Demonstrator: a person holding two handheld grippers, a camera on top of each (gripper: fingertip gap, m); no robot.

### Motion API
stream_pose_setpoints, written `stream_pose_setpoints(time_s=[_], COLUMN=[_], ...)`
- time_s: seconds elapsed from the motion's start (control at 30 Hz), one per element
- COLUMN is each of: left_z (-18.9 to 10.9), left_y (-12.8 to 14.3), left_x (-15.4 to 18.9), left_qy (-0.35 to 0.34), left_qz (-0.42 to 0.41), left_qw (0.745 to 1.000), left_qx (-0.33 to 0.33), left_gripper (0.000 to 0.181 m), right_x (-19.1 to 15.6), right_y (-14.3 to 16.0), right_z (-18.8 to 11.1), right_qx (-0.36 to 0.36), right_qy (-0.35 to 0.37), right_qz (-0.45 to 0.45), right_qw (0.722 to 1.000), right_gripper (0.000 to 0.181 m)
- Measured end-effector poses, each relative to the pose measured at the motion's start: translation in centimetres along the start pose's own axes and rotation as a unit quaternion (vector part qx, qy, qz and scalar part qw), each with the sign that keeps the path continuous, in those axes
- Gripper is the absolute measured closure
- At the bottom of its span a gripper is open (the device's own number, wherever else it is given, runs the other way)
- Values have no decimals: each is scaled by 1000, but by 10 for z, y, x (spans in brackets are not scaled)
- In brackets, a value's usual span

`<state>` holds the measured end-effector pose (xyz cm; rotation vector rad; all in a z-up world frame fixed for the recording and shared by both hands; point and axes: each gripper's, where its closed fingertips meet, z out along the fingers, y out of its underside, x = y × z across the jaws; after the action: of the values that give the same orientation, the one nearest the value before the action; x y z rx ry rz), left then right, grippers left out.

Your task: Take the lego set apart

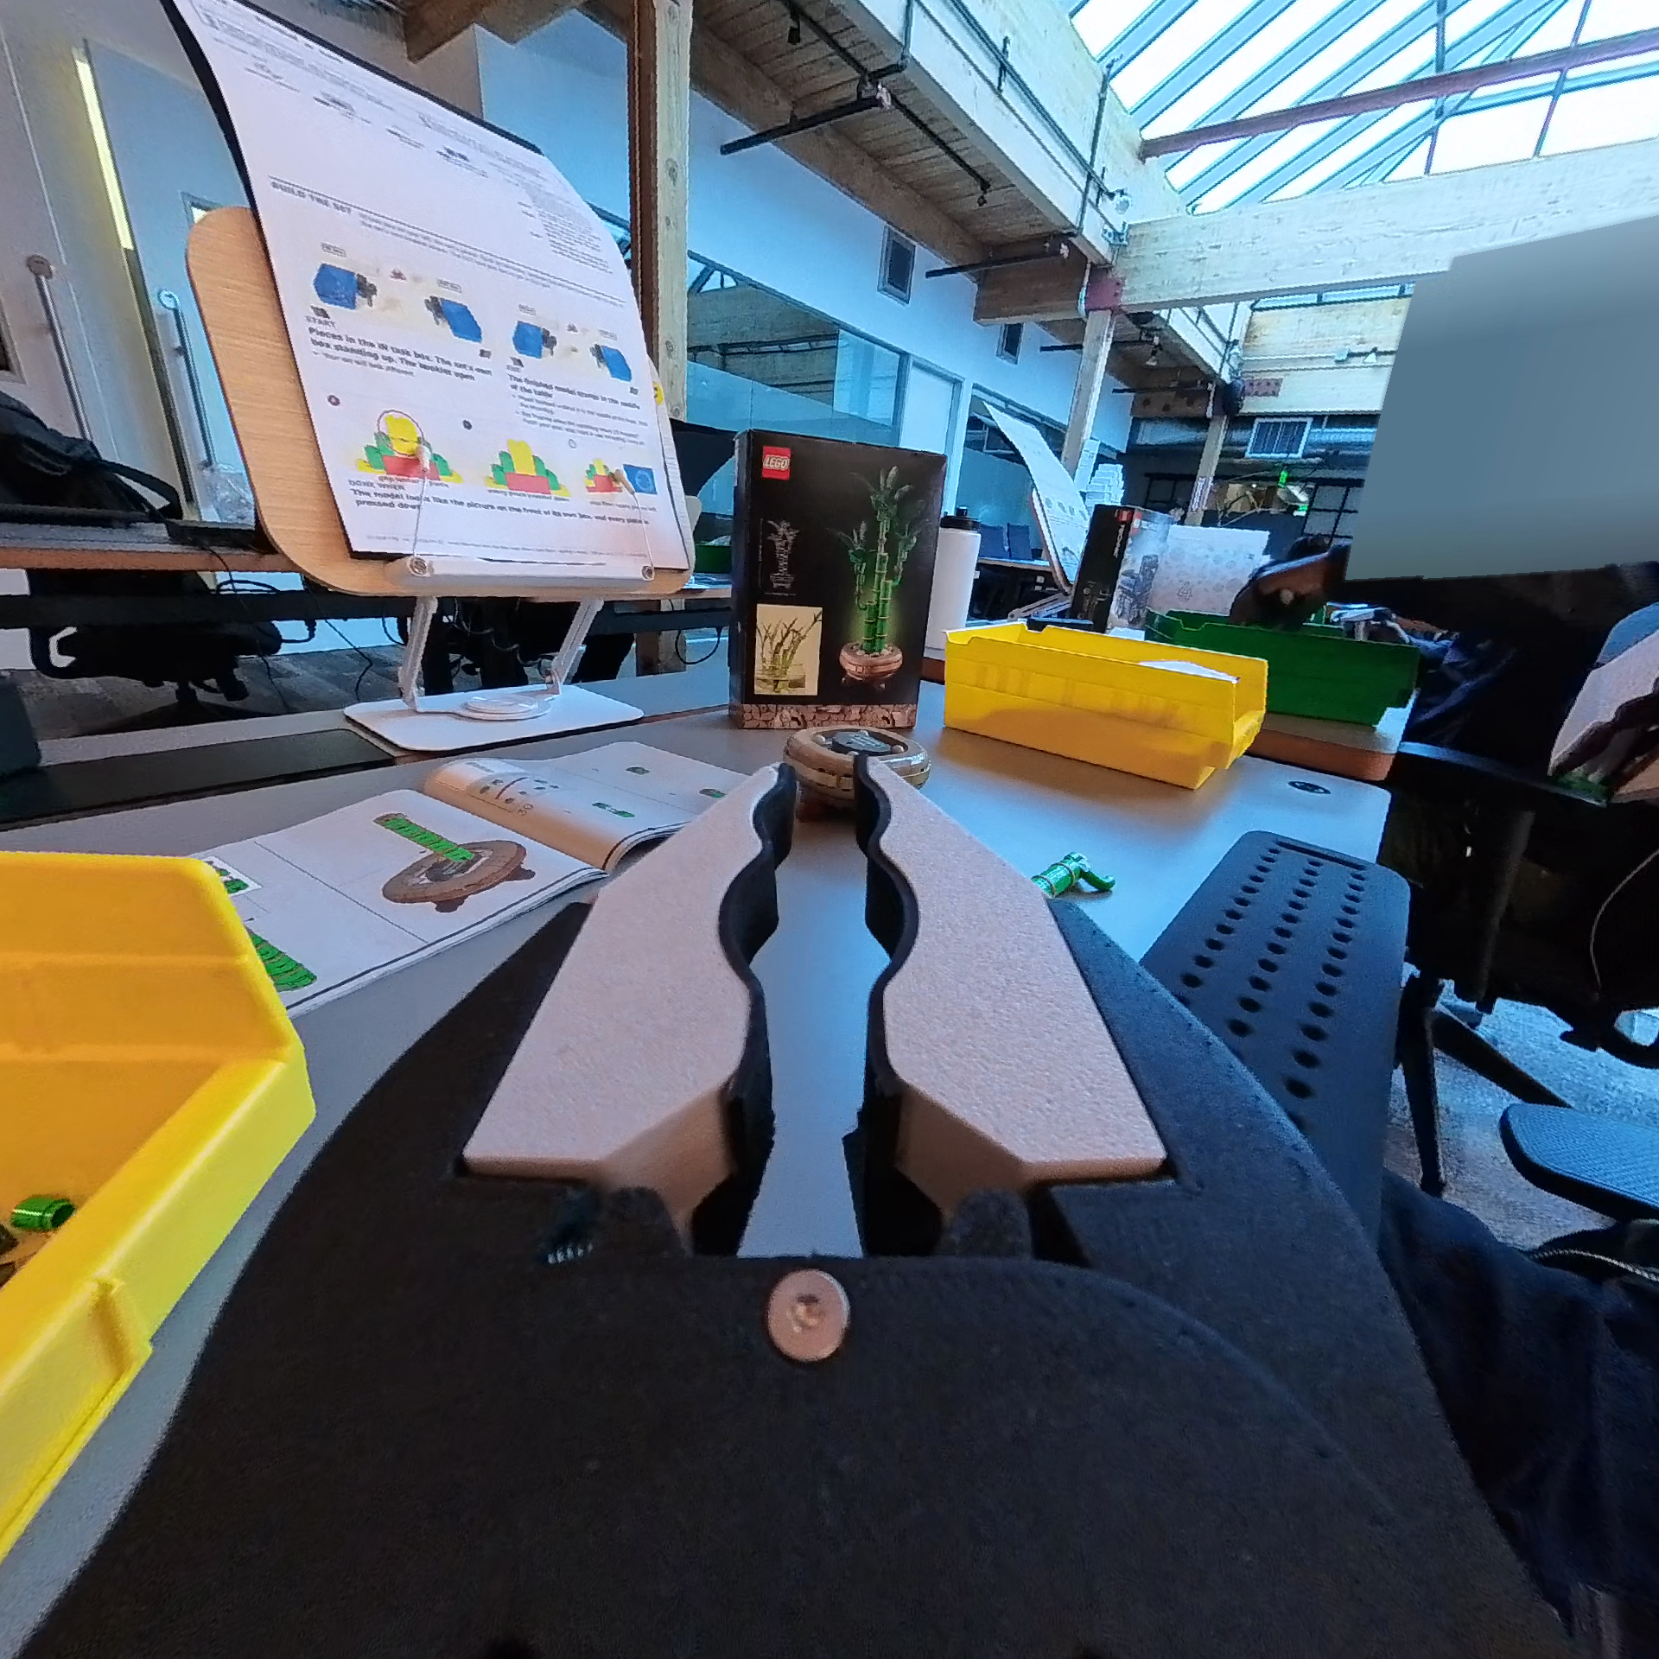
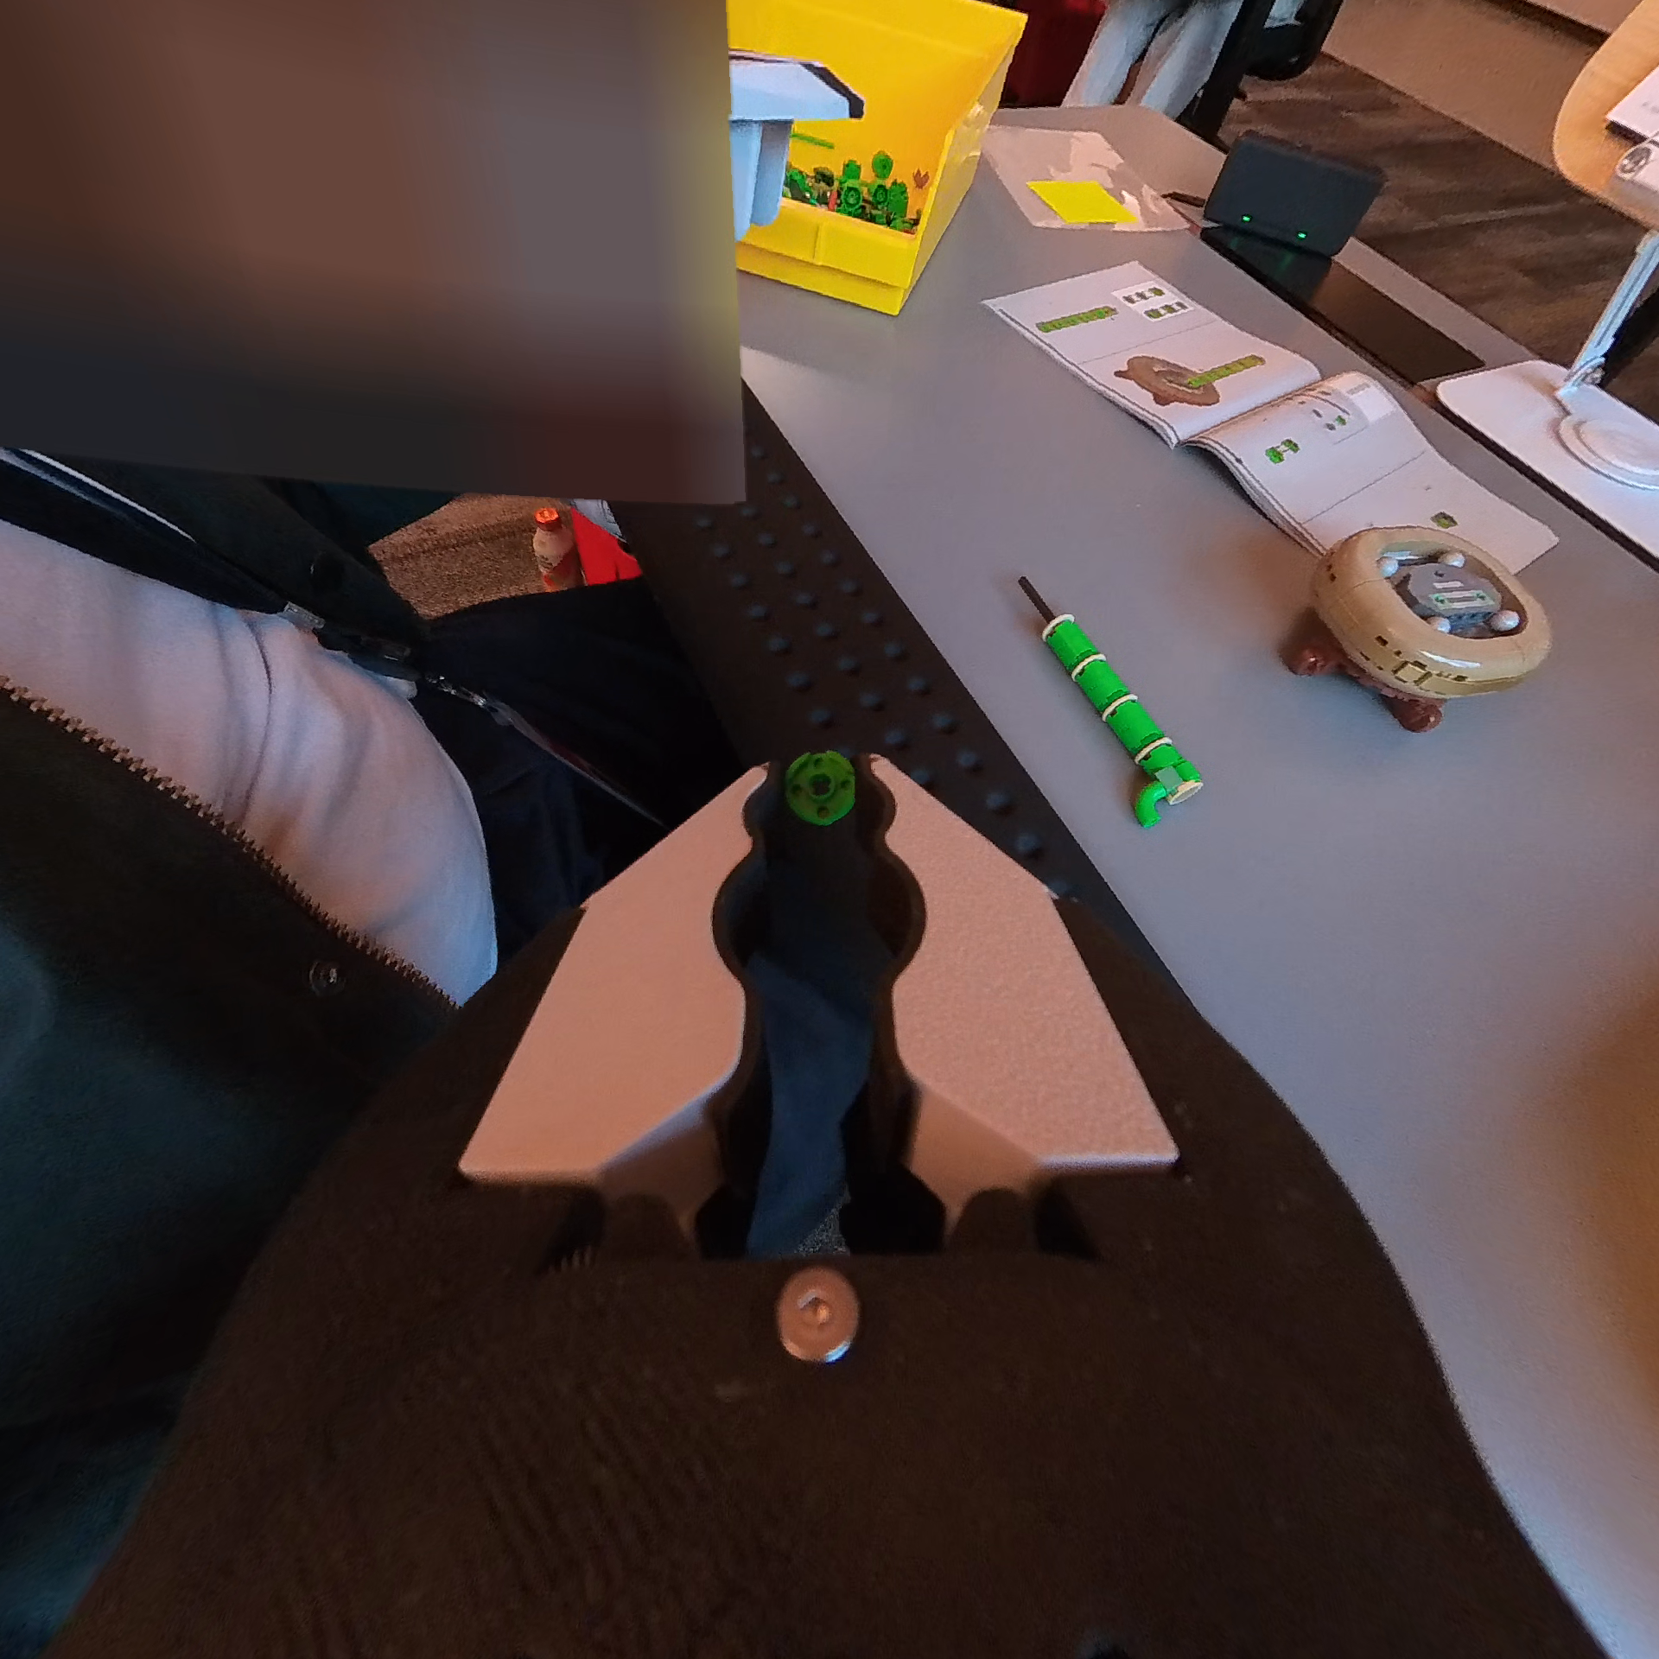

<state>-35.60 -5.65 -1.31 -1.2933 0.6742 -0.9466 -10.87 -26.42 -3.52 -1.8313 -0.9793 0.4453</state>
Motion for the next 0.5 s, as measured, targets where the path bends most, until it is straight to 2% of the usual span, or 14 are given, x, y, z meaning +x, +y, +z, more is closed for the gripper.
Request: stream_pose_setpoints(time_s=[0.5], left_z=[-1], left_y=[-3], left_x=[-2], left_qy=[15], left_qz=[-25], left_qw=[1000], left_qx=[11], left_gripper=[169], right_x=[6], right_y=[-4], right_z=[16], right_qx=[-1], right_qy=[-5], right_qz=[2], right_qw=[1000], right_gripper=[166])
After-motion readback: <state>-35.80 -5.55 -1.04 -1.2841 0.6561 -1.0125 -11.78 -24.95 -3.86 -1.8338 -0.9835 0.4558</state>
